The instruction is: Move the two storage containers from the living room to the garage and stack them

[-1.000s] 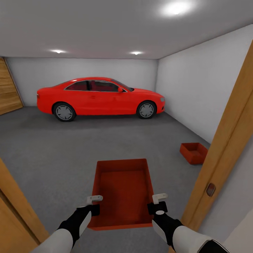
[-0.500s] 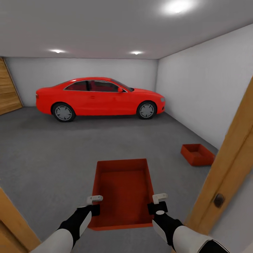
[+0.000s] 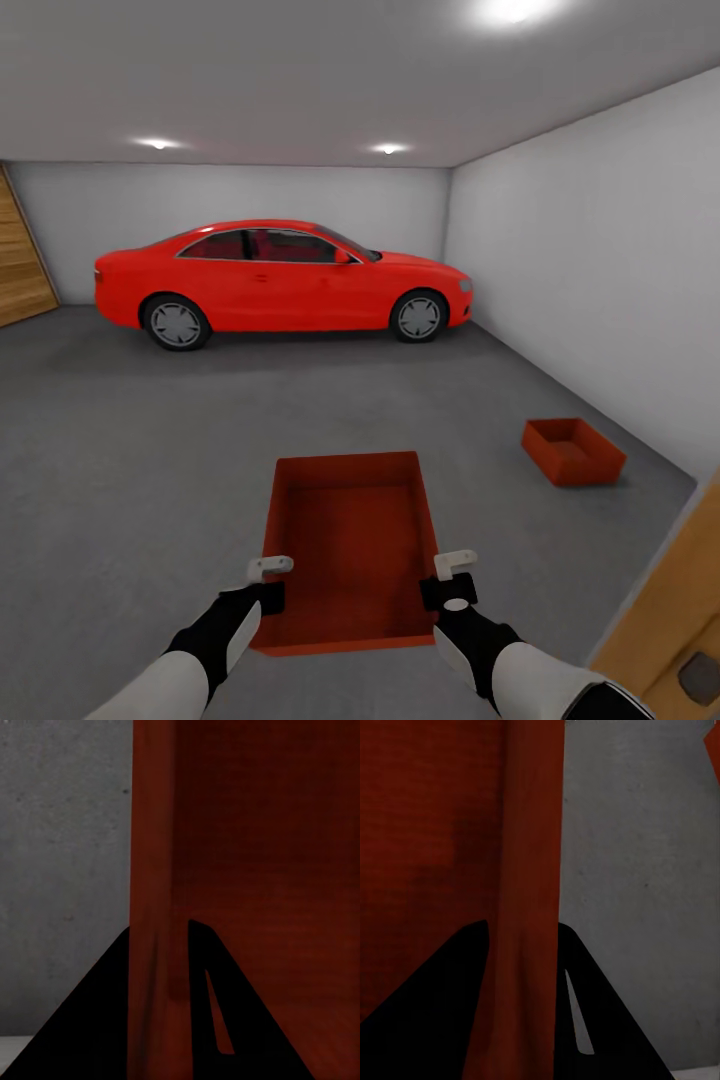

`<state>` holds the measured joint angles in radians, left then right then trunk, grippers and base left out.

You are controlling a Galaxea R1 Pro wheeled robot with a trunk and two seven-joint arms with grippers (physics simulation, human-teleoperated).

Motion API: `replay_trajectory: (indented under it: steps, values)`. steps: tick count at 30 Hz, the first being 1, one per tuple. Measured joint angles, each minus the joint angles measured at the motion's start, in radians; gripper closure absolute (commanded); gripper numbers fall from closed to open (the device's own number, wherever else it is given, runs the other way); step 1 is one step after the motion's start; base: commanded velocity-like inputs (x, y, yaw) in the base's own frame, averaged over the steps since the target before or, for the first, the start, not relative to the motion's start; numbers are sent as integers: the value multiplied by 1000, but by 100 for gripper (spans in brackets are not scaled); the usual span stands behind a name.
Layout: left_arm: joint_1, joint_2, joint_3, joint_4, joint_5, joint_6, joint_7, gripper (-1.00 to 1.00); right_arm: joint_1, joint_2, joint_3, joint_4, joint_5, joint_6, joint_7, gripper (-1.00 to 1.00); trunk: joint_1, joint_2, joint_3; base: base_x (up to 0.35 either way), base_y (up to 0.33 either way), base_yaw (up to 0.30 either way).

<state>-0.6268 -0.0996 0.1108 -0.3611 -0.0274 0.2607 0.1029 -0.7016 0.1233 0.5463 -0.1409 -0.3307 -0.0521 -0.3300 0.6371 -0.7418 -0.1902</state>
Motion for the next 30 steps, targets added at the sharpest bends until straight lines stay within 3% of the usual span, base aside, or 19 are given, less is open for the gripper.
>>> replay_trajectory:
  steps: [30]
  values:
    - [0,0,0,0,0,0,0,100,0,0,0,0,0,0,0,100,0,0,0,306,0,0]
